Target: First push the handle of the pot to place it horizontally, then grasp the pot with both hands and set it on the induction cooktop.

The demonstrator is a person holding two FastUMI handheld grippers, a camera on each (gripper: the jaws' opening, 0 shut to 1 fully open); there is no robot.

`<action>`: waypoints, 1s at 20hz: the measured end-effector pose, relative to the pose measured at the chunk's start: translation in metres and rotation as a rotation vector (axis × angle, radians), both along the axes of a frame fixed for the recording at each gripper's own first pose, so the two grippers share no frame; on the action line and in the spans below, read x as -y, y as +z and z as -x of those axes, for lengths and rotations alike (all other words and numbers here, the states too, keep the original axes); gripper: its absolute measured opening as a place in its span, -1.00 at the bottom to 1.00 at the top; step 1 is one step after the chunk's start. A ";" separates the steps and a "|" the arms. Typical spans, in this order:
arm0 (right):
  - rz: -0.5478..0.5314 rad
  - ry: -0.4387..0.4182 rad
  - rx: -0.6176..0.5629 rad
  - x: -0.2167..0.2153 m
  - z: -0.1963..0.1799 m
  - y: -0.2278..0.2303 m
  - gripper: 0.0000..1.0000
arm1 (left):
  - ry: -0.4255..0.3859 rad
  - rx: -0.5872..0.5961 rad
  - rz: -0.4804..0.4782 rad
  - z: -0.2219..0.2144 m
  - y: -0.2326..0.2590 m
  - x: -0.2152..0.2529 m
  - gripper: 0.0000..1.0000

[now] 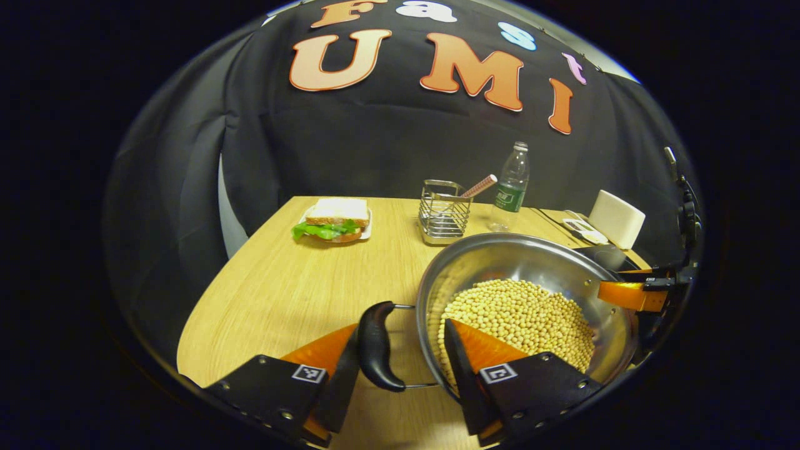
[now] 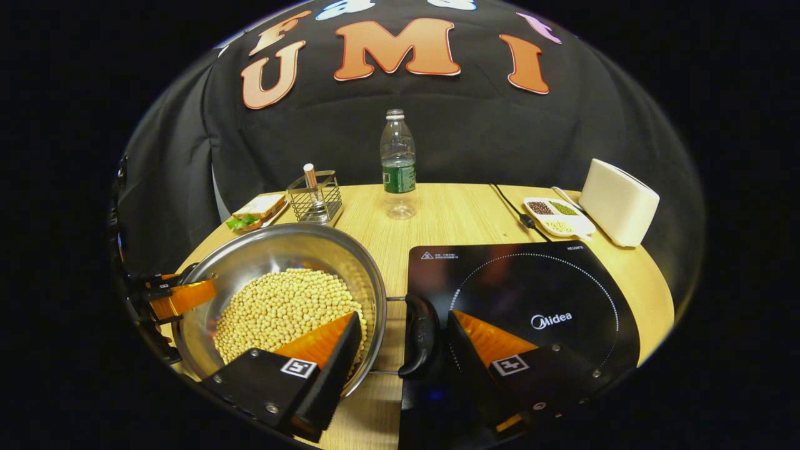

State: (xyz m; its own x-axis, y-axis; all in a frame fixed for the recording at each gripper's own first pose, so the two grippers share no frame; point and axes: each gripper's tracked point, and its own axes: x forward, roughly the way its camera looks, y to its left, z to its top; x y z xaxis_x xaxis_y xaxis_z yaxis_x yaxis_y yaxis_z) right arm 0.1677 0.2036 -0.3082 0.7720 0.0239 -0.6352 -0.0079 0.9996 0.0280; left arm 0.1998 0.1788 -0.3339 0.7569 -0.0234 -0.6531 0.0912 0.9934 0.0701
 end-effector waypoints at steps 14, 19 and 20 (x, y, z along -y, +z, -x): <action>-0.075 -0.002 0.128 0.037 0.029 0.083 -0.04 | 0.050 0.080 -0.013 0.030 0.087 0.054 0.04; -0.070 -0.007 0.156 0.071 0.043 0.108 -0.04 | 0.033 0.105 -0.006 0.040 0.109 0.095 0.08; -0.069 -0.010 0.158 0.080 0.045 0.111 -0.04 | 0.031 0.104 -0.002 0.042 0.110 0.103 0.08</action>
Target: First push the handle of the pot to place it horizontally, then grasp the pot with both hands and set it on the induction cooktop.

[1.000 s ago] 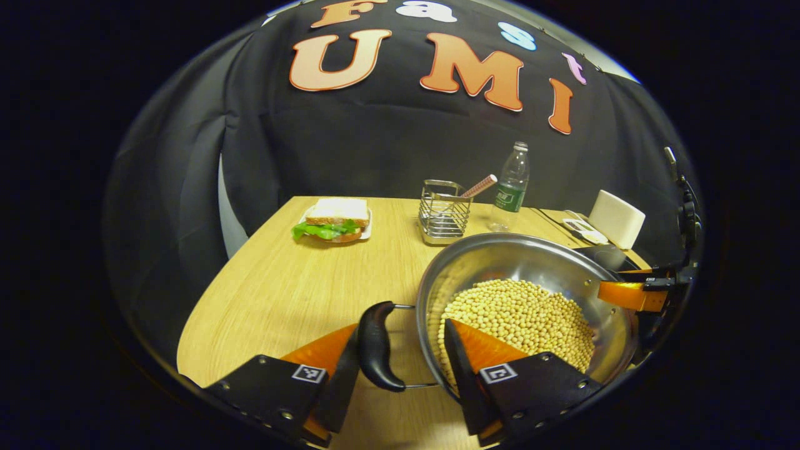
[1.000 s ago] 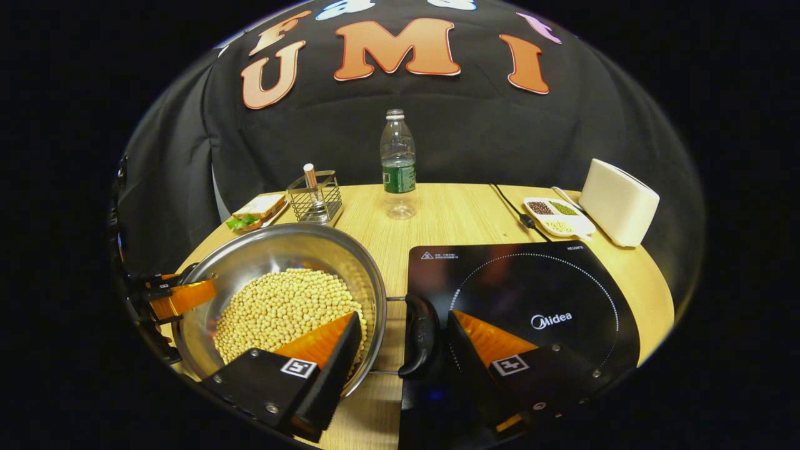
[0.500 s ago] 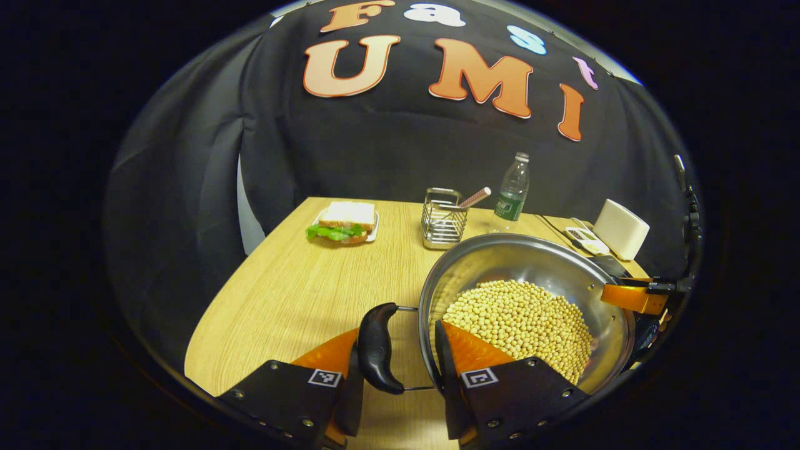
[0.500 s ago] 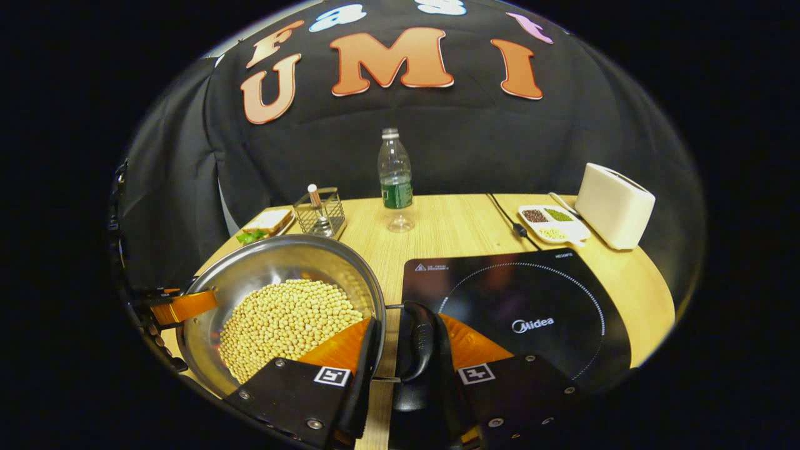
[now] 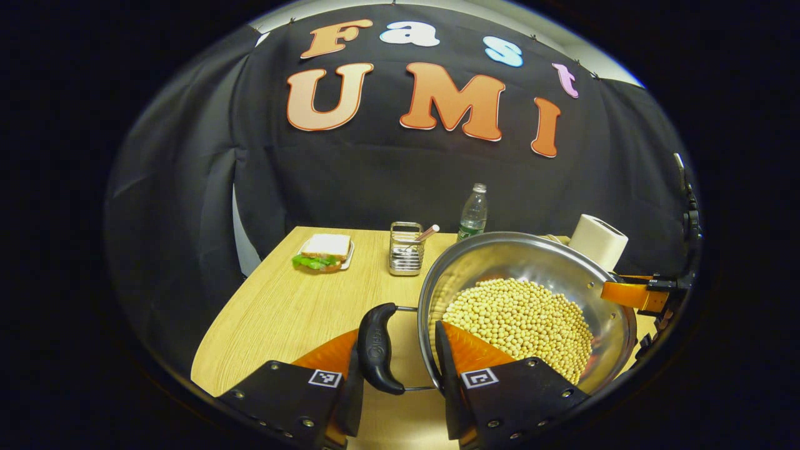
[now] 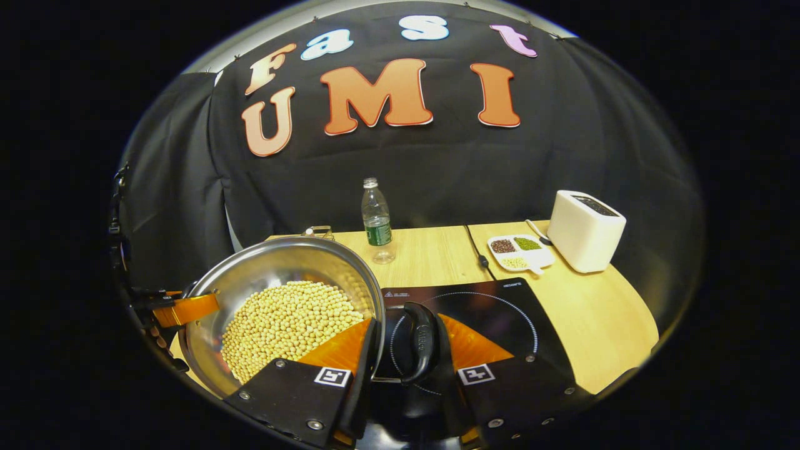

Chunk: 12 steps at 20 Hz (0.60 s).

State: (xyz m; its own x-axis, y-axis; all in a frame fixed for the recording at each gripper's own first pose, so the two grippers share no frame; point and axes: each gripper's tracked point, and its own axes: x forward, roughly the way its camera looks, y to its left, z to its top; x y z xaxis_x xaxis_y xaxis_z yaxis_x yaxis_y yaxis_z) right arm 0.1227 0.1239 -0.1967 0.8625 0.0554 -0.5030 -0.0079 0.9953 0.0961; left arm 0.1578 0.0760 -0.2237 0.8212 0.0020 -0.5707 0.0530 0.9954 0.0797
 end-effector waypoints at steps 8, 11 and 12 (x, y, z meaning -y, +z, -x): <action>-0.011 -0.038 -0.001 0.064 0.007 0.007 -0.04 | -0.039 -0.023 0.007 -0.006 -0.006 0.067 0.08; -0.008 -0.052 -0.012 0.090 0.008 0.003 -0.04 | -0.057 -0.044 0.009 -0.010 -0.014 0.093 0.07; -0.009 -0.058 -0.016 0.098 0.007 0.002 -0.04 | -0.064 -0.050 0.007 -0.012 -0.017 0.102 0.11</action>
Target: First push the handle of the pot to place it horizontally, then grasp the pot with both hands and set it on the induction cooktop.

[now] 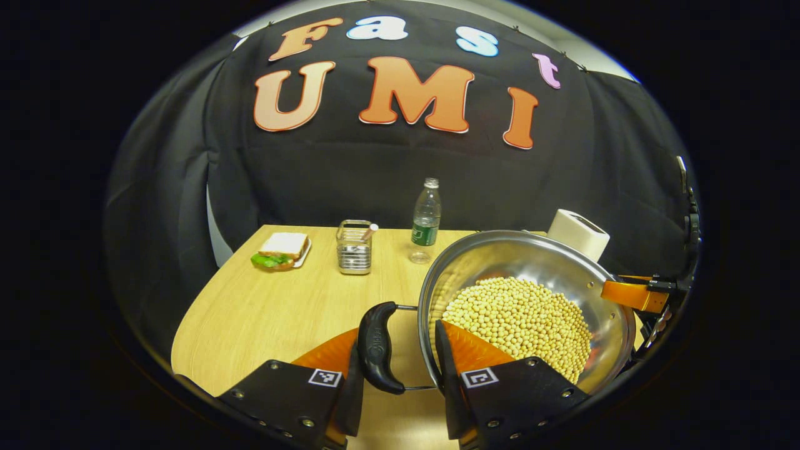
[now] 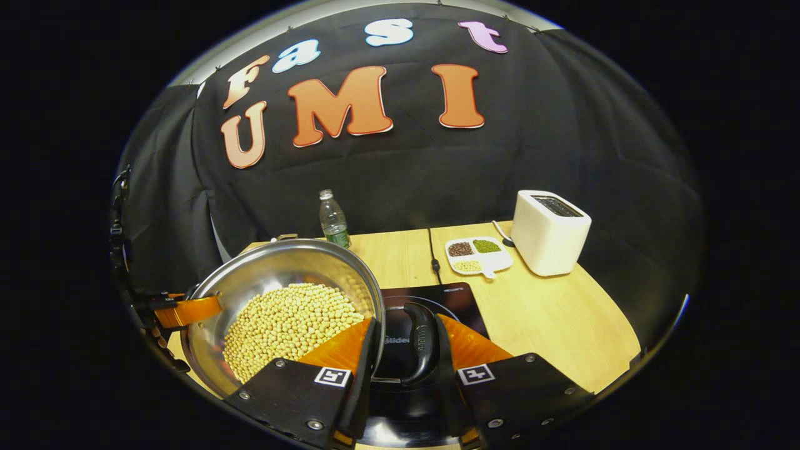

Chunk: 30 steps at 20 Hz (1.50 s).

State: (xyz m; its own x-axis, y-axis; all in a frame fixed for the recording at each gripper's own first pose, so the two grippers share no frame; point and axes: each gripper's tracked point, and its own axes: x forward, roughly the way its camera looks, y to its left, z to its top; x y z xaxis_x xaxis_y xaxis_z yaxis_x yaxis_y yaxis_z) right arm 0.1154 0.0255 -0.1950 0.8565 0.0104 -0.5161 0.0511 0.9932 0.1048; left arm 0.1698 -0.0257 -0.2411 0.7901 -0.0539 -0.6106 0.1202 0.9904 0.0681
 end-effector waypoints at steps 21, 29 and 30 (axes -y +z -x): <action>-0.065 -0.095 -0.116 0.094 -0.012 -0.057 -0.03 | -0.051 -0.110 -0.019 -0.031 -0.071 0.097 0.08; -0.048 -0.091 -0.105 0.097 -0.008 -0.051 0.16 | -0.028 -0.152 0.026 -0.026 -0.085 0.093 0.10; -0.032 -0.102 -0.068 0.102 -0.009 -0.039 0.21 | -0.028 -0.106 0.002 -0.032 -0.073 0.087 0.14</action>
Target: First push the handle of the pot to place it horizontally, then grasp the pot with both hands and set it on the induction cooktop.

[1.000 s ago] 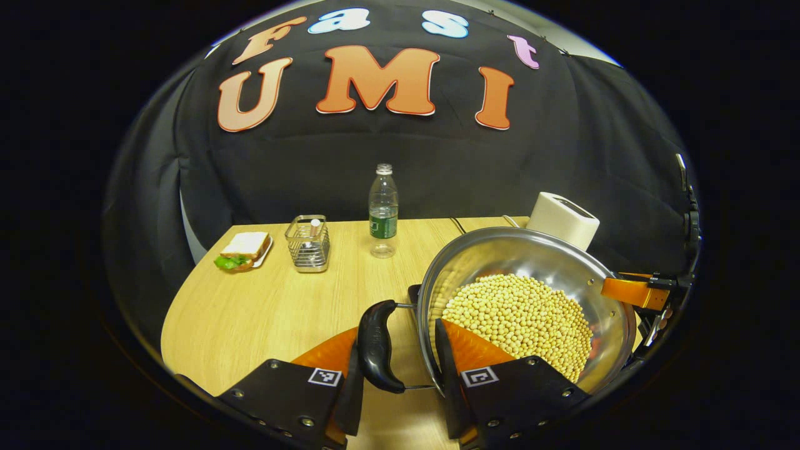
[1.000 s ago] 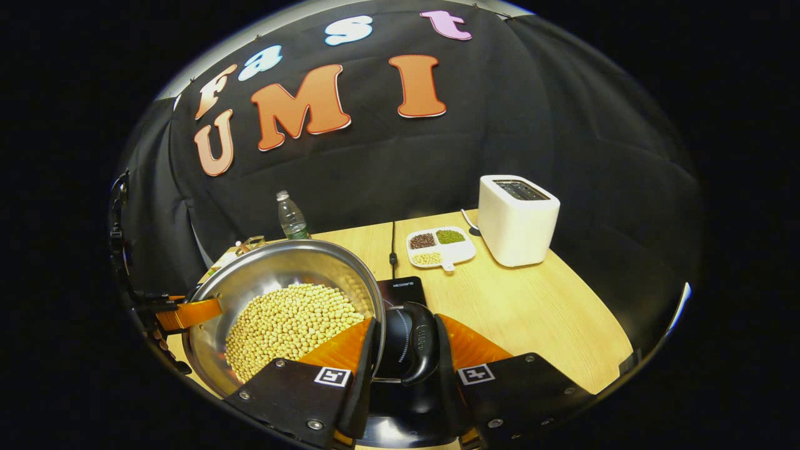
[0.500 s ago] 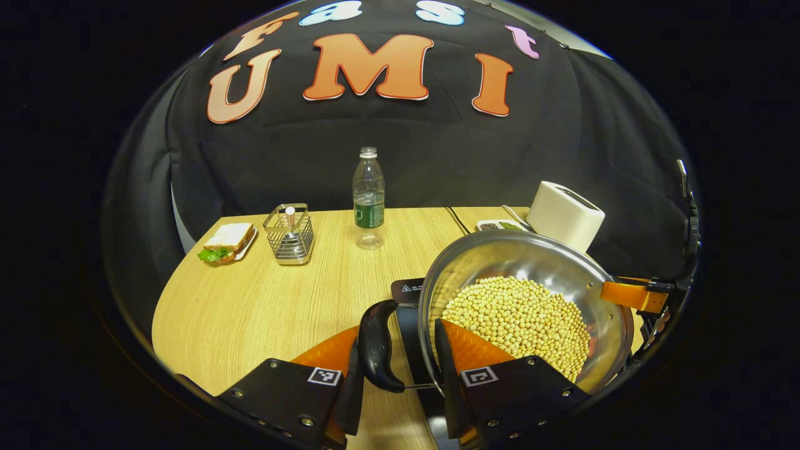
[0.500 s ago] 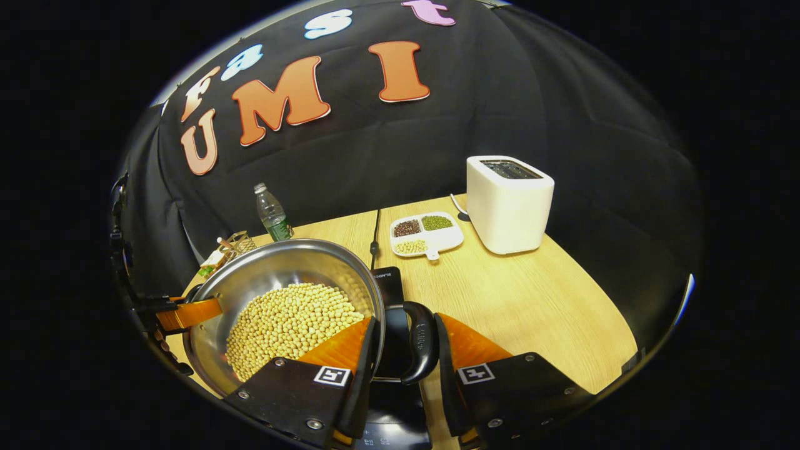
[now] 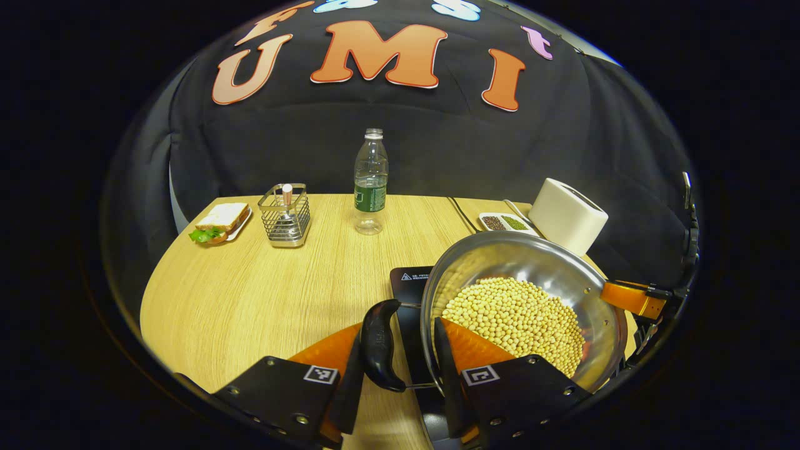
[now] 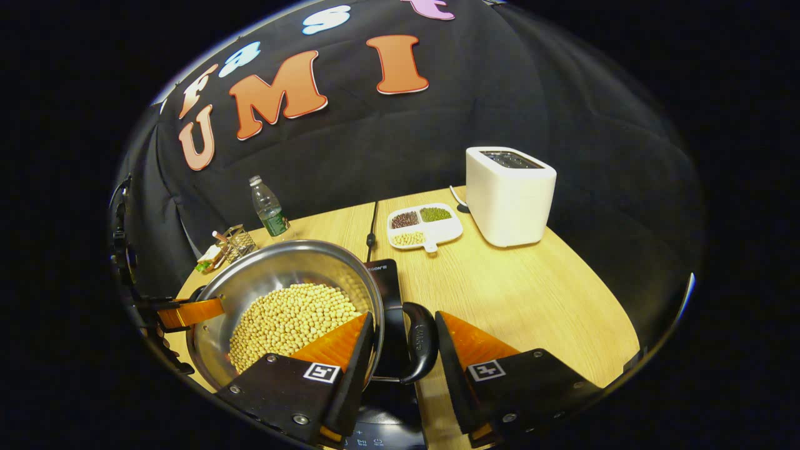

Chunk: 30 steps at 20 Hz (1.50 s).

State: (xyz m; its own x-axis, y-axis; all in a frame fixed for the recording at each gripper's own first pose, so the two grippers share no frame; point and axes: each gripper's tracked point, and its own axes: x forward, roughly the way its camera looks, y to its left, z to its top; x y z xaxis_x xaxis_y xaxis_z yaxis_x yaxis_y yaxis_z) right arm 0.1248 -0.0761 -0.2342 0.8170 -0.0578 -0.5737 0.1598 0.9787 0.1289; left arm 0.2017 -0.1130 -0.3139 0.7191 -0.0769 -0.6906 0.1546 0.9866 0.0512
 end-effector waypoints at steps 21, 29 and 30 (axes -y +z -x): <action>0.166 0.009 0.582 -0.028 0.149 0.287 0.90 | 0.121 0.691 -0.055 0.162 0.352 -0.102 0.48; 0.157 -0.019 0.589 -0.024 0.163 0.288 0.90 | 0.124 0.816 -0.154 0.199 0.397 -0.105 0.49; 0.156 -0.021 0.591 -0.023 0.163 0.288 0.90 | 0.115 0.820 -0.153 0.200 0.399 -0.101 0.48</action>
